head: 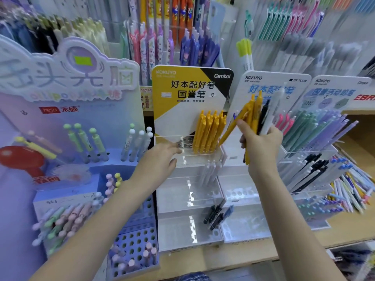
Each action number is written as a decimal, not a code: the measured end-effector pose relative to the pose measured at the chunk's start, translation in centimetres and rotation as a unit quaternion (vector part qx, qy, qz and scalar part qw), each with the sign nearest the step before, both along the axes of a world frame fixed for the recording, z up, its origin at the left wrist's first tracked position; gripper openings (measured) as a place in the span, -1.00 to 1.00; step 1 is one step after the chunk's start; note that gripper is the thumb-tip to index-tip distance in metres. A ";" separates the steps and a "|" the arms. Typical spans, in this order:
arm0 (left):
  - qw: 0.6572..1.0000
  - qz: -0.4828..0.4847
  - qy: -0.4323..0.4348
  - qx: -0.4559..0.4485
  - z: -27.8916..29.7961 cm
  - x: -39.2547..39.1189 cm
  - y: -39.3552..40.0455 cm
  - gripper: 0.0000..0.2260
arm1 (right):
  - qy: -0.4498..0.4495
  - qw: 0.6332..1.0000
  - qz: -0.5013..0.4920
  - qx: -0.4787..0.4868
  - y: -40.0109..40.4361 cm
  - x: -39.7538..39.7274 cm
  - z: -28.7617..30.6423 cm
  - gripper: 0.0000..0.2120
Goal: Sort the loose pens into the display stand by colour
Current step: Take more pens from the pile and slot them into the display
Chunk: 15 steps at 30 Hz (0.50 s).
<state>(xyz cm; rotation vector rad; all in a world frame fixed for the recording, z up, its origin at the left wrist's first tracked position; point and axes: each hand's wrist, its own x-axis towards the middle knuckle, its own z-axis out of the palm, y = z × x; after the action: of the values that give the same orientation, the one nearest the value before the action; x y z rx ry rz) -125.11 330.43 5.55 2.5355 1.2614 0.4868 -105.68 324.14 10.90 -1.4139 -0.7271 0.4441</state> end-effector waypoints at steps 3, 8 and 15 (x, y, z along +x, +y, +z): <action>1.000 0.016 0.005 0.012 0.1 0.2 0.1 -0.71 | -0.005 0.999 -0.035 0.012 0.8 0.0 -0.9 -0.81; 0.999 0.026 0.019 0.011 -0.2 0.5 0.3 -0.71 | -0.015 0.999 -0.036 0.007 1.5 -0.6 -2.1 -0.78; 0.999 0.032 0.002 -0.002 -0.6 0.4 0.2 -0.70 | -0.055 0.997 -0.051 -0.002 0.8 -0.8 -2.5 -0.74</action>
<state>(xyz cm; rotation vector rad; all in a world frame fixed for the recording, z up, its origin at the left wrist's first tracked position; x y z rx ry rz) -124.75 330.66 4.94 2.4999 1.3469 0.4928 -106.45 324.97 8.38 -1.4814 -0.7379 0.2906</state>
